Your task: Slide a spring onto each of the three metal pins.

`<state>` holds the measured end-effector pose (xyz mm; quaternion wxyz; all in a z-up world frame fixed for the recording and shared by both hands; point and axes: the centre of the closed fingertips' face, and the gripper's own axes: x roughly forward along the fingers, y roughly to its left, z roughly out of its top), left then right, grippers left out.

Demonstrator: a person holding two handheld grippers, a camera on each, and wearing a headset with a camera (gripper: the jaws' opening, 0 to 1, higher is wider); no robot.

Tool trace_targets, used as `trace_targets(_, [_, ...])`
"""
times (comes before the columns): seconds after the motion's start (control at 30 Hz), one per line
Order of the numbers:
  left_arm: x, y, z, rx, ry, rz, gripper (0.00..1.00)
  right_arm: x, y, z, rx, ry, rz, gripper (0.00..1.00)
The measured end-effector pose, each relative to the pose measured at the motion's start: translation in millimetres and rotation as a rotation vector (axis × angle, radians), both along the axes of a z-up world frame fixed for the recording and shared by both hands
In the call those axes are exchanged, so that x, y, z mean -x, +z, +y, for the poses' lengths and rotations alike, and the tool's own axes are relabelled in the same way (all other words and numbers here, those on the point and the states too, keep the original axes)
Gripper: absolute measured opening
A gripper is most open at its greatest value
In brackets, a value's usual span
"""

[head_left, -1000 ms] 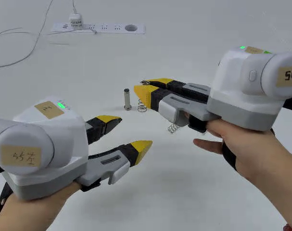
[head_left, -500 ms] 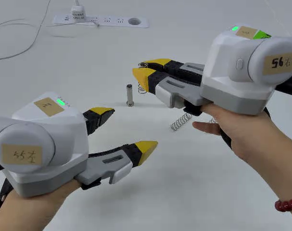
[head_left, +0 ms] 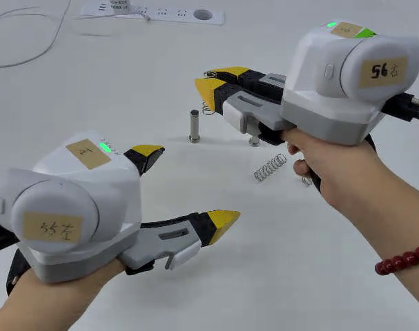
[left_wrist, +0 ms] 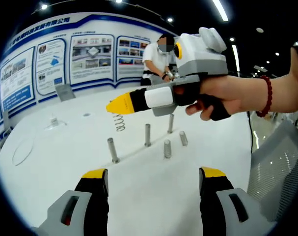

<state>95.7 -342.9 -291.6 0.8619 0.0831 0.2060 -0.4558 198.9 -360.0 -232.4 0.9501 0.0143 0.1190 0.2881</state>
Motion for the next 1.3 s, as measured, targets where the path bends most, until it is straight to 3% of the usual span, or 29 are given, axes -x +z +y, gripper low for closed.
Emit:
trace_targets(0.33, [-0.2,-2.1,1.3,0.007,0.009,-0.002,0.86,-15.2,-7.1,5.8,-0.014,-0.012,-0.013,0.11])
trace_targets(0.53, [-0.1,-1.1,1.0,0.016,0.012,-0.003,0.91,-15.7,-17.6,7.8,0.027,-0.001,-0.009,0.11])
trace_targets(0.87, [0.1,-2.3,2.3,0.012,0.014,0.007,0.91,-14.8,-19.7,14.8,0.03,0.017,-0.018,0.11])
trace_targets(1.13, [0.4,-2.9,0.9,0.009,0.01,0.006,0.91,-13.3,-18.7,16.5,0.083,0.016,-0.057,0.12])
trace_targets(1.3, [0.4,-2.9,1.0,0.008,0.009,0.007,0.91,-8.6,-29.5,19.0,0.139,0.039,-0.049,0.12])
